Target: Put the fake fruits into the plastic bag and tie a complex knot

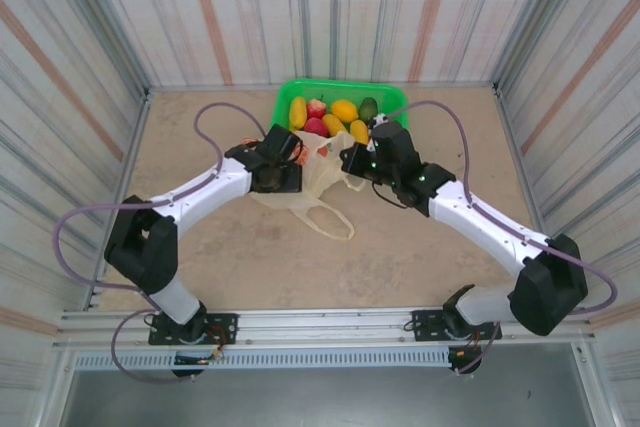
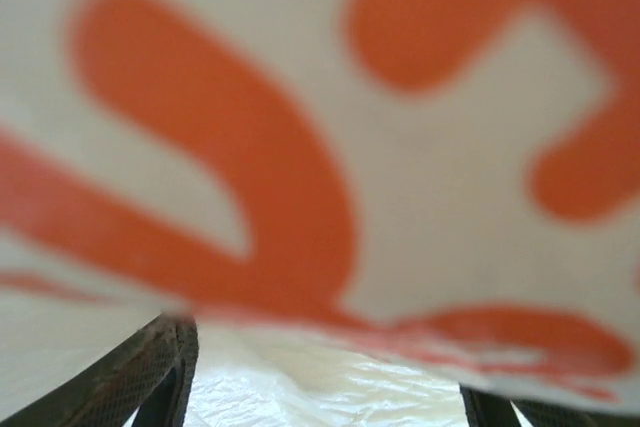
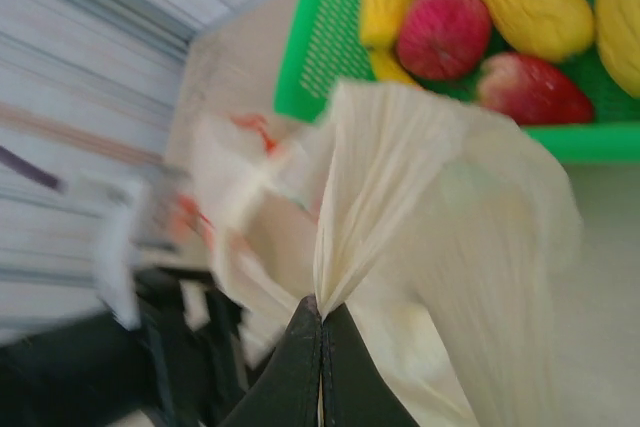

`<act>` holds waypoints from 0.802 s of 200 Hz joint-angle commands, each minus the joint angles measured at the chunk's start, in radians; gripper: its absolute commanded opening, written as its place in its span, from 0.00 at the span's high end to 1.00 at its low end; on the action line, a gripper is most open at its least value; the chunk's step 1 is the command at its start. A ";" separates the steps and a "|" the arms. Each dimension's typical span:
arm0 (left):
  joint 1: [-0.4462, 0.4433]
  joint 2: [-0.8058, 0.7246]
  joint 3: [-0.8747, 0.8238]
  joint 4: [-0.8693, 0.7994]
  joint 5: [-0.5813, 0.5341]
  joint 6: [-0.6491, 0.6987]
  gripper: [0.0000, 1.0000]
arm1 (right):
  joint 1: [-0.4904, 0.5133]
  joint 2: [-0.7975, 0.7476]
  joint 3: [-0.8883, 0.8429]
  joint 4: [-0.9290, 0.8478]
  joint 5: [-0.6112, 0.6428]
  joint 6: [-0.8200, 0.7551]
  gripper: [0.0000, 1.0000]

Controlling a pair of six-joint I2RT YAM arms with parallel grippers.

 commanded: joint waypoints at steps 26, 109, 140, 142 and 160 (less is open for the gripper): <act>0.051 -0.234 -0.045 -0.036 0.009 0.139 0.20 | -0.012 -0.028 -0.080 0.047 0.026 0.003 1.00; -0.102 -0.666 -0.227 -0.086 0.359 -0.032 0.18 | 0.002 0.174 0.030 0.168 -0.039 0.280 1.00; -0.352 -0.661 -0.350 0.149 0.474 -0.114 0.19 | -0.007 0.239 0.092 0.182 -0.068 0.307 1.00; -0.366 -0.653 -0.350 0.152 0.470 -0.109 0.20 | -0.007 0.241 0.095 0.180 -0.068 0.306 1.00; -0.477 -0.533 -0.308 0.156 0.412 -0.053 0.20 | -0.017 0.258 0.117 0.172 -0.074 0.299 1.00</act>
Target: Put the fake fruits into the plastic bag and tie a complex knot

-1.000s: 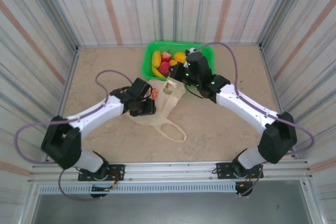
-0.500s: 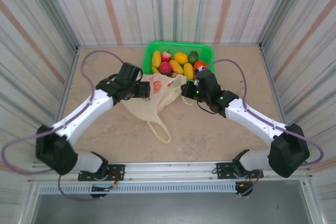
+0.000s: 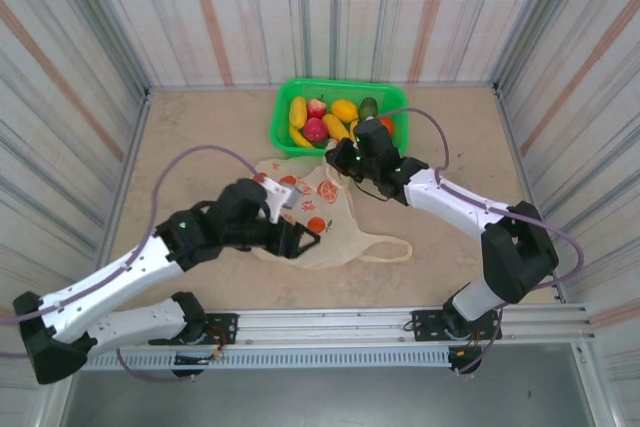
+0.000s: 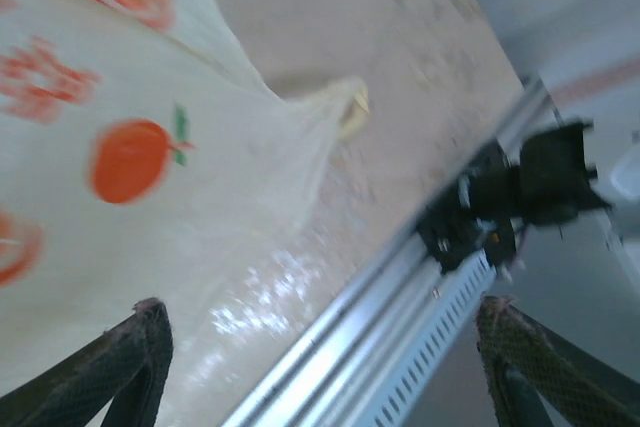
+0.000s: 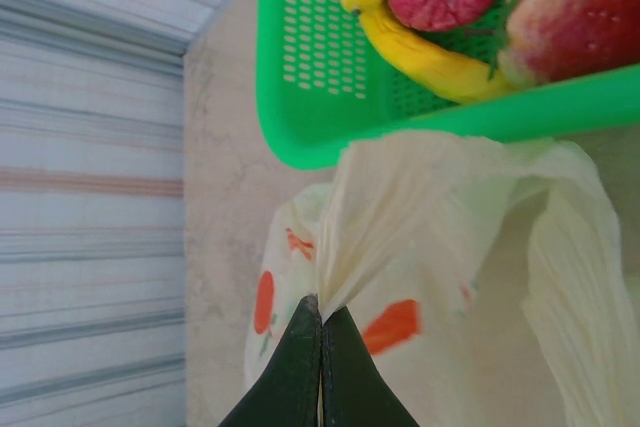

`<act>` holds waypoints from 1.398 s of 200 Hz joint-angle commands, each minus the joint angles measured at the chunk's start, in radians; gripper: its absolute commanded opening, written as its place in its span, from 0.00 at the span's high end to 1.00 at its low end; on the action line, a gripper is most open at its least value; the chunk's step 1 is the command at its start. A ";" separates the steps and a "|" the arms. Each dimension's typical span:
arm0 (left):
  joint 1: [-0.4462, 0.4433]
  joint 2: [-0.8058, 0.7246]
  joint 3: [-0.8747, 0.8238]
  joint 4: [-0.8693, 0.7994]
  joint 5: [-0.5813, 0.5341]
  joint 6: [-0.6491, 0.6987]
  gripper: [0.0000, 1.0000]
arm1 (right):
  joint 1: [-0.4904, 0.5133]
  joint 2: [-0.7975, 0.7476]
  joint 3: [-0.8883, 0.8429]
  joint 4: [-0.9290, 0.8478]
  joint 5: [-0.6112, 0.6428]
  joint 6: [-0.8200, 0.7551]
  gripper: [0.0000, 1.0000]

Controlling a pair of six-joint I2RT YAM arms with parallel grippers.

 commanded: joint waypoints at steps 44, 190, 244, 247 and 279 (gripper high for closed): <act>-0.066 0.448 0.155 -0.070 -0.151 0.055 0.26 | -0.045 0.036 0.066 -0.064 -0.076 -0.048 1.00; 0.775 0.813 0.366 -0.080 -0.195 0.142 0.38 | 0.039 0.281 0.208 -0.280 -0.164 -0.489 1.00; 0.806 0.501 0.269 -0.118 -0.270 0.157 0.26 | 0.098 0.483 0.431 -0.219 -0.172 -0.296 1.00; 0.806 0.482 0.262 -0.119 -0.273 0.158 0.26 | 0.097 0.490 0.439 -0.213 -0.169 -0.283 1.00; 0.803 0.318 0.237 -0.202 -0.240 0.141 0.22 | 0.102 0.536 0.494 -0.176 -0.142 -0.200 1.00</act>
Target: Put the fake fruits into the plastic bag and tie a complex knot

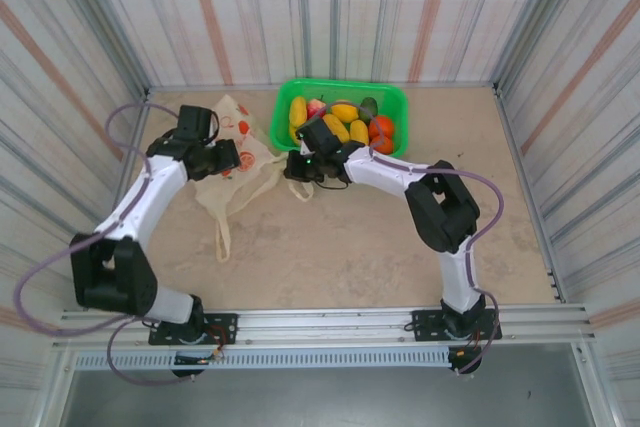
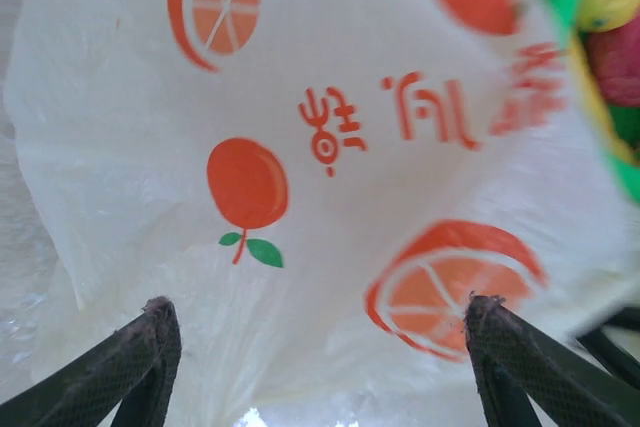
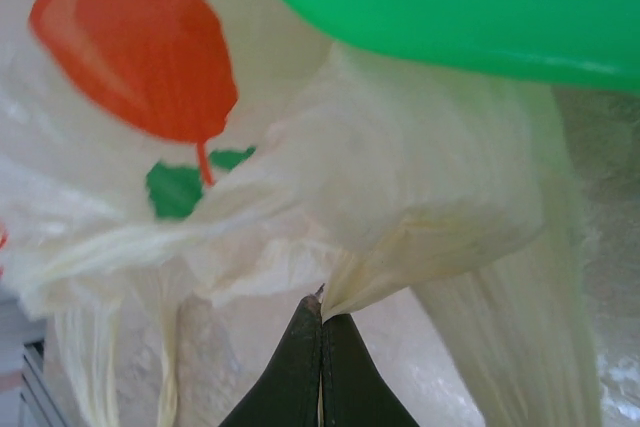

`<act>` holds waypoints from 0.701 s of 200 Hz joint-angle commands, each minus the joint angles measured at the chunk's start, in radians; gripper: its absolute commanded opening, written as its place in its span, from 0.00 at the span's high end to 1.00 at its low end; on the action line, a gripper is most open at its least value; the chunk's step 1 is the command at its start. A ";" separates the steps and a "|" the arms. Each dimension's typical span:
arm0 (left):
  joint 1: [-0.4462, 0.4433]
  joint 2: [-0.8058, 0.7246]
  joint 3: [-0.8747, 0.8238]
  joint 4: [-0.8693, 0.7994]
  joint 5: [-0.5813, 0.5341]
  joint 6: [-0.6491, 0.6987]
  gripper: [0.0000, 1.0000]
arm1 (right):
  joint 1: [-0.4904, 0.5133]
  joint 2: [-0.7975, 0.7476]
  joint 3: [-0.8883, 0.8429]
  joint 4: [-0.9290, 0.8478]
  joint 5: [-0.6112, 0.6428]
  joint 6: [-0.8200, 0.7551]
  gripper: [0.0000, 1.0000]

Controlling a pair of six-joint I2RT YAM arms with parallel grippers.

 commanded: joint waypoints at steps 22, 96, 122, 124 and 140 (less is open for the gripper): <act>-0.048 -0.237 -0.092 -0.142 0.097 -0.008 0.22 | -0.007 0.033 0.062 0.021 0.027 0.088 1.00; -0.522 -0.614 -0.387 -0.292 -0.064 -0.250 0.09 | -0.082 0.000 0.008 0.024 -0.048 0.067 1.00; -0.651 -0.611 -0.472 -0.292 -0.173 -0.396 0.09 | -0.085 -0.013 0.006 0.014 -0.047 0.052 1.00; -0.658 -0.607 -0.474 -0.286 -0.177 -0.402 0.10 | -0.085 -0.012 0.007 0.013 -0.046 0.051 1.00; -0.704 -0.553 -0.511 -0.174 -0.156 -0.387 0.12 | -0.086 -0.014 0.005 0.013 -0.048 0.051 1.00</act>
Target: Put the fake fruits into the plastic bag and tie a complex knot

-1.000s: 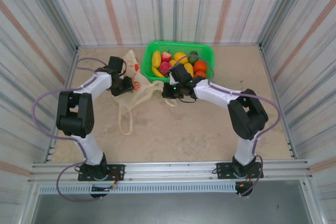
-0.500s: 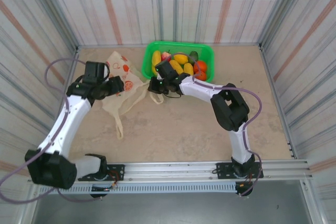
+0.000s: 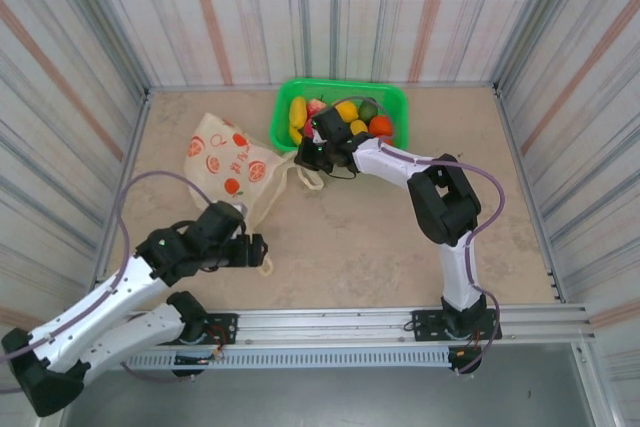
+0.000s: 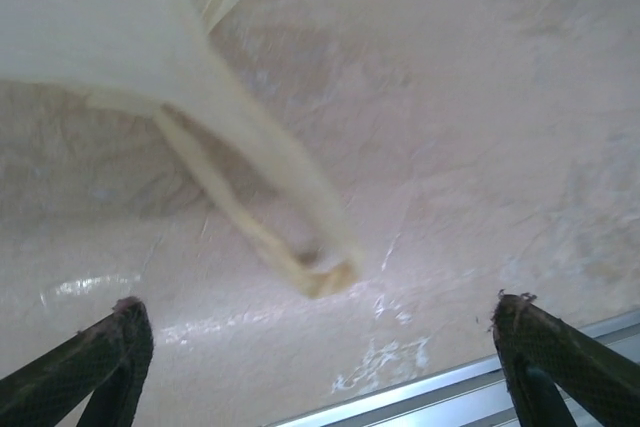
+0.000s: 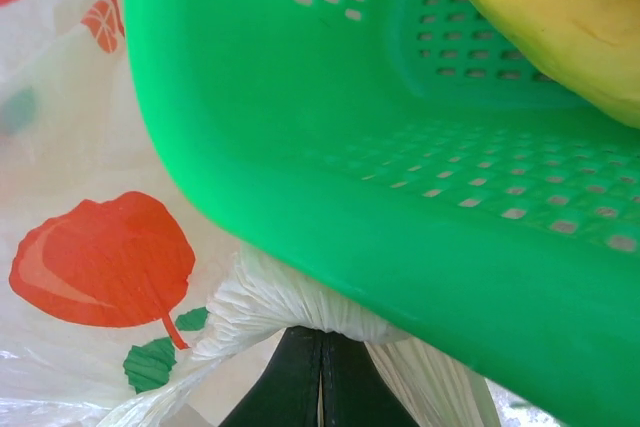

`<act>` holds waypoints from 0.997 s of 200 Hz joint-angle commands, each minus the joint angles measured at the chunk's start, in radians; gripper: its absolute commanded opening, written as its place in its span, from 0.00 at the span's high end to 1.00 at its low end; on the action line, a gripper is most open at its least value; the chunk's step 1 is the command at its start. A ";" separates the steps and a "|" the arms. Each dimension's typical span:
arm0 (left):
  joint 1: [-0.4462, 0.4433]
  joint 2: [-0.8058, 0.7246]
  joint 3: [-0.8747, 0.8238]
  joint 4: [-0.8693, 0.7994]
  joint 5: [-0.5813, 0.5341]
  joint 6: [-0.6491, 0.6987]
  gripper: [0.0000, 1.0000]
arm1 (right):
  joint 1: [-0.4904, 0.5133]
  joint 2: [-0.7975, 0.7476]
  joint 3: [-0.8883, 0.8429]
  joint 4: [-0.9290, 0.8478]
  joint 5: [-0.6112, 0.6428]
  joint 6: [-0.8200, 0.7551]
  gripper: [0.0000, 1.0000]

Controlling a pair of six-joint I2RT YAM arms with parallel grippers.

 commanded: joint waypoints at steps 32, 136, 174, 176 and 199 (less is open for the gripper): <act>-0.152 0.211 -0.070 0.294 -0.032 0.025 0.17 | 0.000 -0.039 -0.013 -0.024 -0.020 -0.017 1.00; -0.162 0.418 -0.118 0.519 0.303 0.153 0.12 | -0.024 -0.045 -0.023 -0.029 -0.042 -0.015 1.00; -0.160 0.466 -0.119 0.577 0.325 0.169 0.08 | -0.028 -0.040 -0.023 -0.026 -0.060 -0.015 1.00; -0.160 0.474 -0.115 0.580 0.331 0.172 0.08 | -0.030 -0.040 -0.024 -0.026 -0.059 -0.015 1.00; -0.161 0.574 -0.080 0.615 0.412 0.203 0.10 | -0.032 -0.041 -0.030 -0.019 -0.068 -0.014 1.00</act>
